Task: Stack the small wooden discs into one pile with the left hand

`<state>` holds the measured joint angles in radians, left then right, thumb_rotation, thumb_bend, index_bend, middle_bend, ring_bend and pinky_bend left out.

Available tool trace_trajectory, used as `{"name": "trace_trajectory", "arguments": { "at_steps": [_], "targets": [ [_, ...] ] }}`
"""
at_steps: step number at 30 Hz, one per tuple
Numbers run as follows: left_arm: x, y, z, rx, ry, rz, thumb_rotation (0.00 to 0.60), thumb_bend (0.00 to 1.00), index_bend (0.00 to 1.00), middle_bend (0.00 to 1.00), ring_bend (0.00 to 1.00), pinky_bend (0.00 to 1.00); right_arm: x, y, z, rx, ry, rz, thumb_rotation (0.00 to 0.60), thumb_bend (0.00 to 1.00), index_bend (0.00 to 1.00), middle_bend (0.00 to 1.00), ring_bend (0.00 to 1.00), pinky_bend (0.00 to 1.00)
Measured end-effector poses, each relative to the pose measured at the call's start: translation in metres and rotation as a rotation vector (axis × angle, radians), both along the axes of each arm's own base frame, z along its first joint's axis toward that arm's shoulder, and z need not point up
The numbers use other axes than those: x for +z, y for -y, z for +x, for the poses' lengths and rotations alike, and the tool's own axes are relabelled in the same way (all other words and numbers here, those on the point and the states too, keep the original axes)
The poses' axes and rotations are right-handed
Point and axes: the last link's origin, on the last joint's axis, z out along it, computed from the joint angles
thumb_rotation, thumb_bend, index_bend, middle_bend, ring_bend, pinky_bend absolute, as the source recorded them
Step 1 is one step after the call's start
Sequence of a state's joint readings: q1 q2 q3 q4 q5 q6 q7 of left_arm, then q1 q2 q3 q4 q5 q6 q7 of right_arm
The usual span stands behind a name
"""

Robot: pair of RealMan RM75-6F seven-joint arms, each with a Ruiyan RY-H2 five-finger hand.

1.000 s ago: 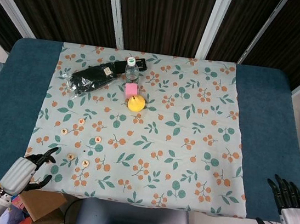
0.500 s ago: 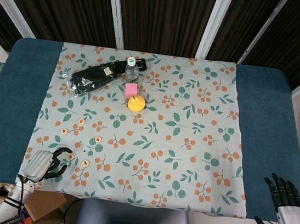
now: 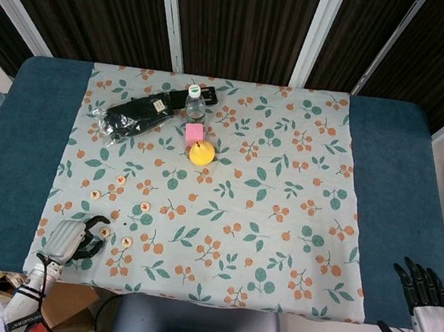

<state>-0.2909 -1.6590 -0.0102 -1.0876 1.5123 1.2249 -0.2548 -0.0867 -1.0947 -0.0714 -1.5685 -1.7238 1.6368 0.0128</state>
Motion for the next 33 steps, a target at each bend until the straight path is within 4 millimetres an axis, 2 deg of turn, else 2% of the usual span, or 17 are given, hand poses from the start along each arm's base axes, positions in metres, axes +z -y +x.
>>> {"name": "trace_trajectory", "arguments": {
  "at_steps": [5, 17, 33],
  "targets": [
    [-0.0007, -0.0018, -0.0012, 0.003, -0.006, 0.004, 0.600, 0.42, 0.40, 1.00, 1.00, 1.00, 0.0000, -0.0001, 0.0000, 0.000, 0.000, 0.000, 0.600, 0.10, 0.00, 0.00, 0.00, 0.00],
    [-0.0073, -0.0069, -0.0015, 0.008, -0.018, 0.000, 0.600, 0.42, 0.42, 1.00, 1.00, 1.00, 0.0013, -0.0005, -0.0002, -0.001, 0.003, -0.004, 0.600, 0.10, 0.00, 0.00, 0.00, 0.00],
    [-0.0065, -0.0089, -0.0014, 0.010, -0.020, 0.008, 0.600, 0.42, 0.52, 1.00, 1.00, 1.00, 0.0015, -0.0008, -0.0002, -0.001, 0.003, -0.004, 0.600, 0.10, 0.00, 0.00, 0.00, 0.00]
  ]
}}
